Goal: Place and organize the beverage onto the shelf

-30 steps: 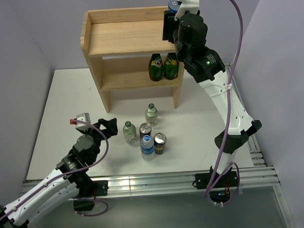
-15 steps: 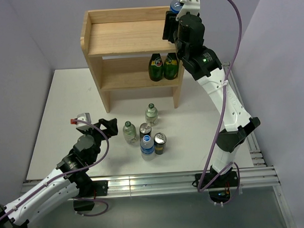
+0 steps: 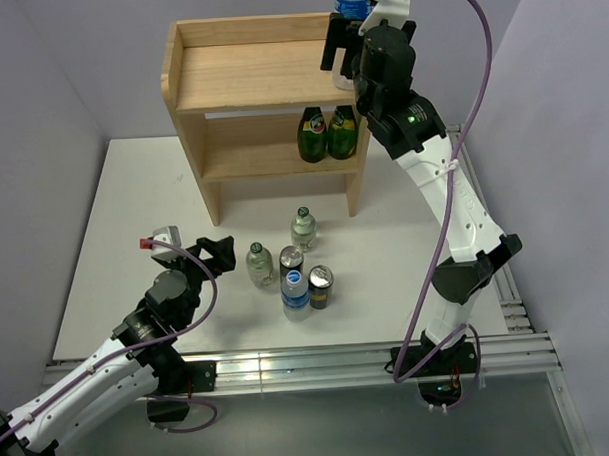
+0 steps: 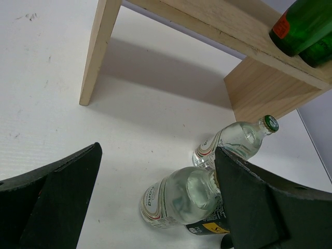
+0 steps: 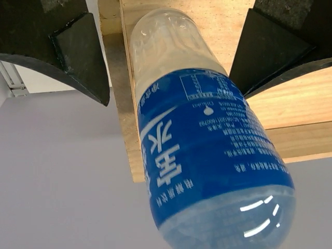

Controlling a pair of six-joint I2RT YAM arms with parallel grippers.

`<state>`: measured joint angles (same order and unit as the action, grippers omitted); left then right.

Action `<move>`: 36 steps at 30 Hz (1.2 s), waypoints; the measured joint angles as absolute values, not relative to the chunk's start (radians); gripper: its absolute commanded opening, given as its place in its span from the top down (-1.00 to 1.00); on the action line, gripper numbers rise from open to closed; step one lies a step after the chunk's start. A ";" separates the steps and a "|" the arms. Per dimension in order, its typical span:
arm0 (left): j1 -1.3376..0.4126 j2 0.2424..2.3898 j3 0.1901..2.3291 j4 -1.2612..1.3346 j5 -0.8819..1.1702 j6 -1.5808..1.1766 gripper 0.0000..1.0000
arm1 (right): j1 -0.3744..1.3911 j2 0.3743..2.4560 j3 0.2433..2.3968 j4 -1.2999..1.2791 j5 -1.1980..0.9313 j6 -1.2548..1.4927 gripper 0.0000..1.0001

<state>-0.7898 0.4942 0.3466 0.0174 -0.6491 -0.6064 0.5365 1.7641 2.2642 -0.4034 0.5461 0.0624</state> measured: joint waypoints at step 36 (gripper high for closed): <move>-0.790 0.488 0.347 0.017 -0.653 -0.606 -0.95 | 0.563 1.498 1.987 -0.376 0.476 0.141 -1.00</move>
